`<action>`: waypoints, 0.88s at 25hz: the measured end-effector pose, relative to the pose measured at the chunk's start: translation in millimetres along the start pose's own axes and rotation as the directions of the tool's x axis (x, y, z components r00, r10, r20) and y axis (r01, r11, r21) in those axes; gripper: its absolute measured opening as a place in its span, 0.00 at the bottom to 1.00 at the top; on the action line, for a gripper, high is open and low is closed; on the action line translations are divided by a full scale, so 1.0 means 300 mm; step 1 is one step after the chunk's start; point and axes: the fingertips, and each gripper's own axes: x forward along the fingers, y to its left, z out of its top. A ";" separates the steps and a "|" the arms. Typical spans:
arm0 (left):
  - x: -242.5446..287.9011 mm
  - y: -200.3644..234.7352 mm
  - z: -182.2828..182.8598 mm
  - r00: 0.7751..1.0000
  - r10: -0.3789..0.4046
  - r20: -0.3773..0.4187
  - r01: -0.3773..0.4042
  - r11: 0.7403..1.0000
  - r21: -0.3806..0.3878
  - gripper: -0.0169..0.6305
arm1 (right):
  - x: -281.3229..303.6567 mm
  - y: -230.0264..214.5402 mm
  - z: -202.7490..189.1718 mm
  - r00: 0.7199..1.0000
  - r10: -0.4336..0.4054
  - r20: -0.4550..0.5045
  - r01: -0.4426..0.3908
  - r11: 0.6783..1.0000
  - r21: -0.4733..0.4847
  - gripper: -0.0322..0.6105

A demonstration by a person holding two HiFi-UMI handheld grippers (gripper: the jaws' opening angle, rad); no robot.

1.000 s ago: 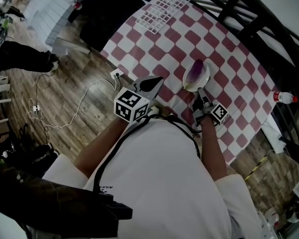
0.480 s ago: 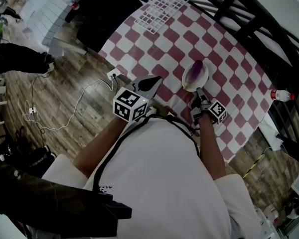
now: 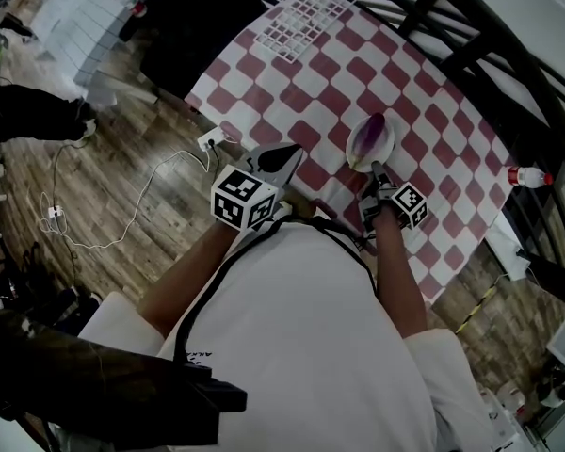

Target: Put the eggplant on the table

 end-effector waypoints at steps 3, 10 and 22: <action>-0.017 0.010 -0.003 1.000 -0.009 0.000 0.009 1.000 0.005 0.03 | -0.001 0.013 -0.006 1.000 -0.006 0.012 0.006 1.000 -0.013 0.22; -0.031 0.008 -0.008 0.999 -0.045 -0.006 0.045 0.999 0.017 0.03 | -0.046 0.031 -0.003 0.998 -0.038 0.060 0.044 0.994 -0.102 0.41; 0.029 -0.084 0.024 0.982 -0.186 -0.020 0.187 0.980 0.067 0.03 | -0.317 0.146 0.022 0.967 0.075 0.245 -0.025 0.979 -0.201 0.09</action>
